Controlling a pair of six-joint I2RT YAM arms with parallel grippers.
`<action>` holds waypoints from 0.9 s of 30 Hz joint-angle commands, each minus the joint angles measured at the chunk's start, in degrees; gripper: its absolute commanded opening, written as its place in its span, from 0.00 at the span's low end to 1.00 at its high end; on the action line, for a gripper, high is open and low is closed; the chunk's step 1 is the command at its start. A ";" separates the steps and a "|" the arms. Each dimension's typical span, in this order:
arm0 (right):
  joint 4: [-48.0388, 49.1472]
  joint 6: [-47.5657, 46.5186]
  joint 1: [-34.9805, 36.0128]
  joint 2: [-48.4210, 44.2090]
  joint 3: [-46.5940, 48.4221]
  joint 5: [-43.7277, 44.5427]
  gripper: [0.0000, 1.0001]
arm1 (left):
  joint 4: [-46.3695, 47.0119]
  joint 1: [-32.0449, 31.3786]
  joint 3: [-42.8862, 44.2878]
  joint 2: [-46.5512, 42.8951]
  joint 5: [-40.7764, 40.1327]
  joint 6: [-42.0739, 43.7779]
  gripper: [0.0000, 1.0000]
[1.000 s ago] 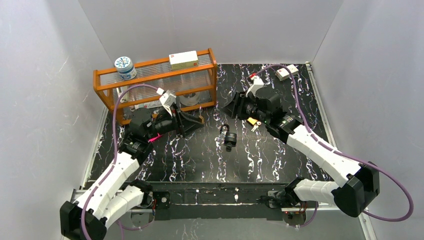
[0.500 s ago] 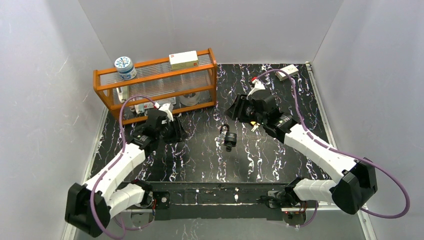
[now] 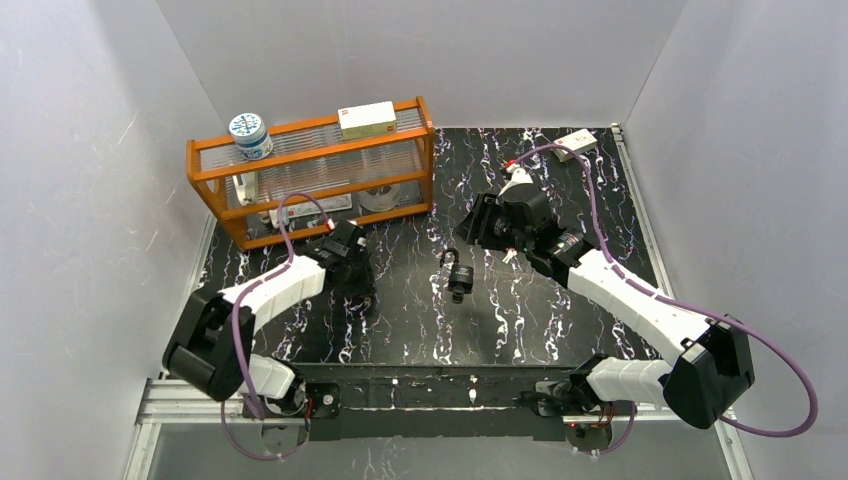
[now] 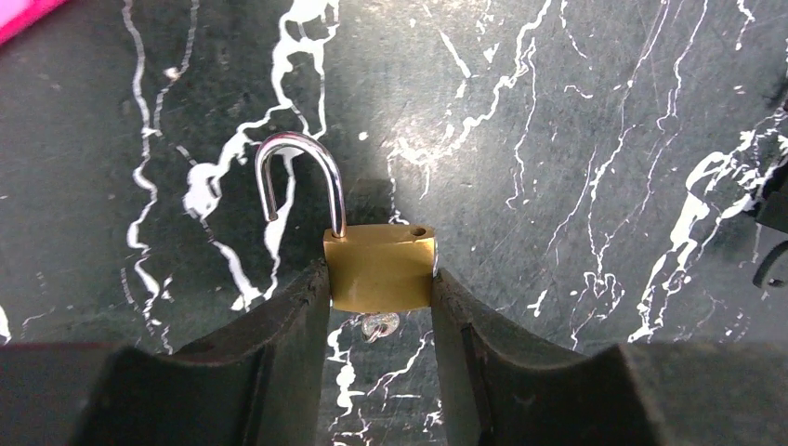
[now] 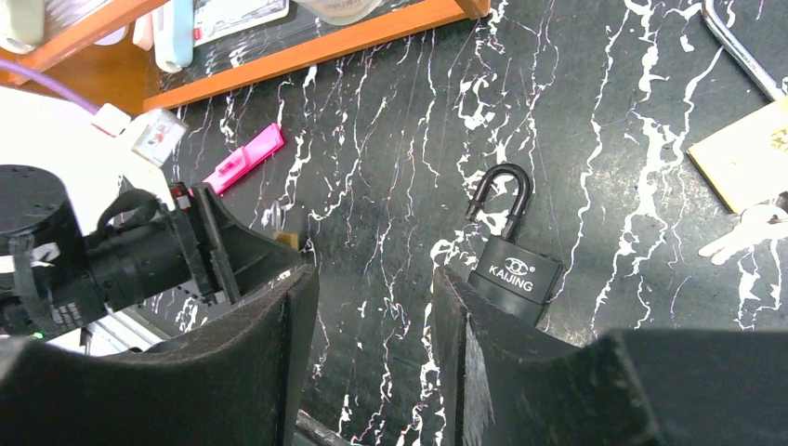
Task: Unlock with the key
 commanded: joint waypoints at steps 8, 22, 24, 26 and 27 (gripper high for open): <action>-0.39 0.35 -0.83 -3.15 -0.48 0.98 0.56 | -1.60 -5.38 6.18 8.26 -7.40 -3.03 0.32; -7.82 -2.57 -0.92 -11.48 1.77 6.12 0.71 | -3.04 -5.39 6.55 -8.23 -8.56 1.33 0.81; -11.16 -3.69 -0.90 -13.27 3.41 9.33 0.82 | -4.17 -5.39 7.04 -12.35 -8.73 2.31 0.97; -15.54 -4.23 -0.90 -14.71 6.55 12.83 0.98 | -6.30 -5.39 8.21 -16.43 -9.18 3.45 0.98; -17.62 -4.24 -0.94 -15.22 8.53 13.62 0.99 | -7.64 -5.39 9.13 -18.55 -9.78 4.17 0.98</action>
